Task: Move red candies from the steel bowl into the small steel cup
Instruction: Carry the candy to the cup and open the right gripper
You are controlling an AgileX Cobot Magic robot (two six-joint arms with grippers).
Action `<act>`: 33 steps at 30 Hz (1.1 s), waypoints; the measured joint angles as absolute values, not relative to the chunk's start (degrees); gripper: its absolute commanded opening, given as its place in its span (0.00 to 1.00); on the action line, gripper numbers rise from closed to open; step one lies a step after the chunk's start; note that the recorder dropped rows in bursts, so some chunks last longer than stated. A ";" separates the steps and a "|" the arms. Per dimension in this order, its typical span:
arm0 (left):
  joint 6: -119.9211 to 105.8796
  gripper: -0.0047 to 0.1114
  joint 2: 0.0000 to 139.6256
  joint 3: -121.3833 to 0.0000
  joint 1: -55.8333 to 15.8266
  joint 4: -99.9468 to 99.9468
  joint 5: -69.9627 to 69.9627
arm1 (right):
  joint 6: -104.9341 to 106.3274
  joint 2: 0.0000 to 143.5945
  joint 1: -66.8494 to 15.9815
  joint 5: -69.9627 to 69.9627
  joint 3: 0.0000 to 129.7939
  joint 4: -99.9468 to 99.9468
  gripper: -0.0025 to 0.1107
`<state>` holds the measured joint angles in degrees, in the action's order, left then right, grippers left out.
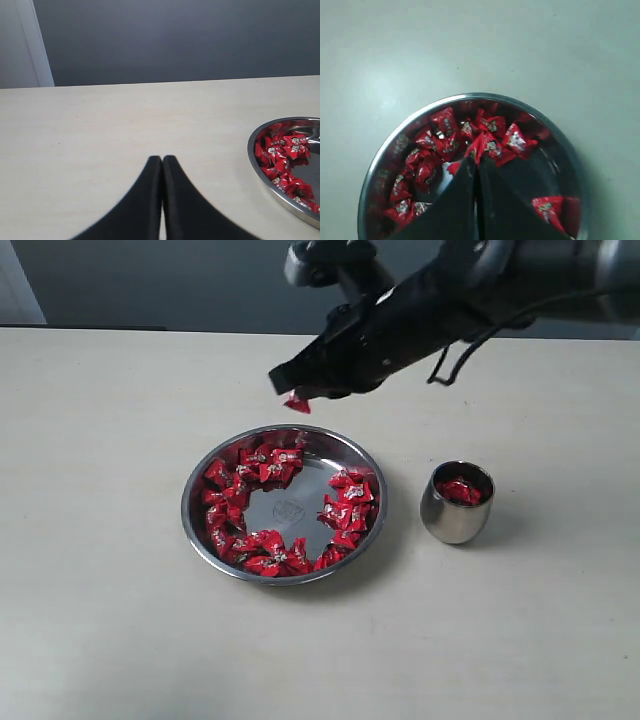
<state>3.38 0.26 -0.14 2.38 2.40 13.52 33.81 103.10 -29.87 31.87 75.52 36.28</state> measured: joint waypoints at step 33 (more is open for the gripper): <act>3.38 0.04 0.26 -0.14 2.38 2.40 13.52 | 14.20 91.32 -19.66 30.17 51.47 8.12 0.40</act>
<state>3.38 0.26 -0.14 2.38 2.40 13.52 14.20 91.32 -19.66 30.17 51.47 8.12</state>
